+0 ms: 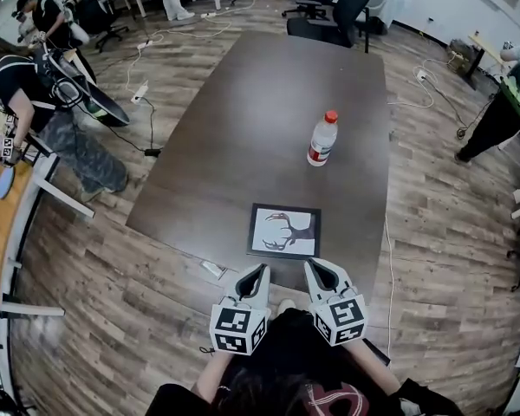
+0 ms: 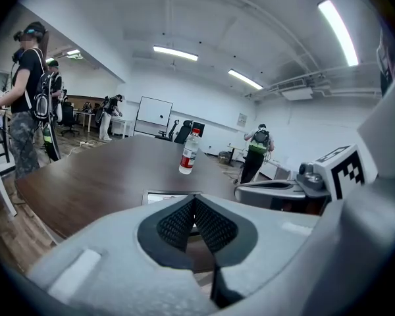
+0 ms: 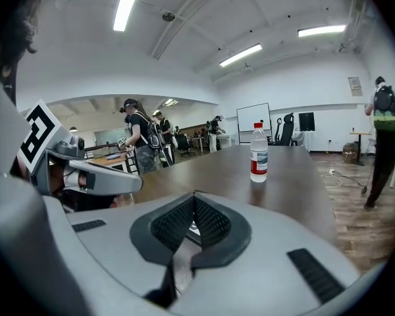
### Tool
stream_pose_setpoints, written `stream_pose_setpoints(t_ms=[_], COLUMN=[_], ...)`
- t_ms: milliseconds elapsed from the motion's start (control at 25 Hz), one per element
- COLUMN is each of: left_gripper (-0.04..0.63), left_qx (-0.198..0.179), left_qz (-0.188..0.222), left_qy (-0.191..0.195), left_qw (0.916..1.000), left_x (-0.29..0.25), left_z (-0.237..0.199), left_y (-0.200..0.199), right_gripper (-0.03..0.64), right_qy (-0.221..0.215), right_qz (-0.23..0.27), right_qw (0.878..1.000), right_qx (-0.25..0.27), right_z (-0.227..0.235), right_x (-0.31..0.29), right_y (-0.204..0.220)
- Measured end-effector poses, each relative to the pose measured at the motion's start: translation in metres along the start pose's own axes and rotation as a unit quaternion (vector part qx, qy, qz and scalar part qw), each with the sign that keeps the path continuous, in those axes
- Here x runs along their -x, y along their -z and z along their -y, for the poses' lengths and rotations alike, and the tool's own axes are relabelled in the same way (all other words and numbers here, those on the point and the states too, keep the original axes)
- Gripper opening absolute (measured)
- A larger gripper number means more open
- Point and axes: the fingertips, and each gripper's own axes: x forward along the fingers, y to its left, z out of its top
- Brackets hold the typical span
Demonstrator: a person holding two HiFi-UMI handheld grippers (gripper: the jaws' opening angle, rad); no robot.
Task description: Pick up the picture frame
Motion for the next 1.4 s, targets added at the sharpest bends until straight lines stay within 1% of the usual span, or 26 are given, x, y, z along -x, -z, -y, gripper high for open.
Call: stream_pose_setpoints(t_ms=[240, 520, 720, 840, 960, 1160, 1400], left_gripper=[0.009, 0.009, 0.009, 0.009, 0.009, 0.009, 0.009], left_qx=[0.009, 0.015, 0.021, 0.023, 0.024, 0.026, 0.034], left_qz=[-0.010, -0.012, -0.009, -0.007, -0.009, -0.036, -0.060], left_qy=[-0.013, -0.028, -0.049, -0.046, -0.046, -0.039, -0.012], left_qw=[0.9998, 0.9994, 0.9986, 0.9987, 0.9986, 0.9983, 0.9976], left_x=[-0.023, -0.037, -0.043, -0.049, -0.052, -0.061, -0.076], left_z=[0.004, -0.005, -0.020, -0.027, -0.039, -0.062, -0.082], left_y=[0.001, -0.003, -0.008, -0.012, -0.016, -0.019, -0.019], right_gripper=[0.009, 0.009, 0.009, 0.009, 0.009, 0.009, 0.009], right_qy=[-0.010, -0.020, -0.007, 0.001, 0.015, 0.027, 0.053], right_qz=[-0.009, -0.012, -0.020, -0.027, -0.036, -0.045, -0.052], right_qw=[1.000, 1.000, 1.000, 0.999, 0.999, 0.997, 0.996], right_qx=[-0.004, -0.008, -0.021, -0.033, -0.035, -0.049, -0.058], right_z=[0.027, 0.038, 0.046, 0.051, 0.054, 0.052, 0.050], right_x=[-0.008, -0.018, -0.023, -0.027, -0.036, -0.052, -0.069], right_y=[0.002, 0.001, 0.004, 0.007, 0.007, 0.003, -0.002])
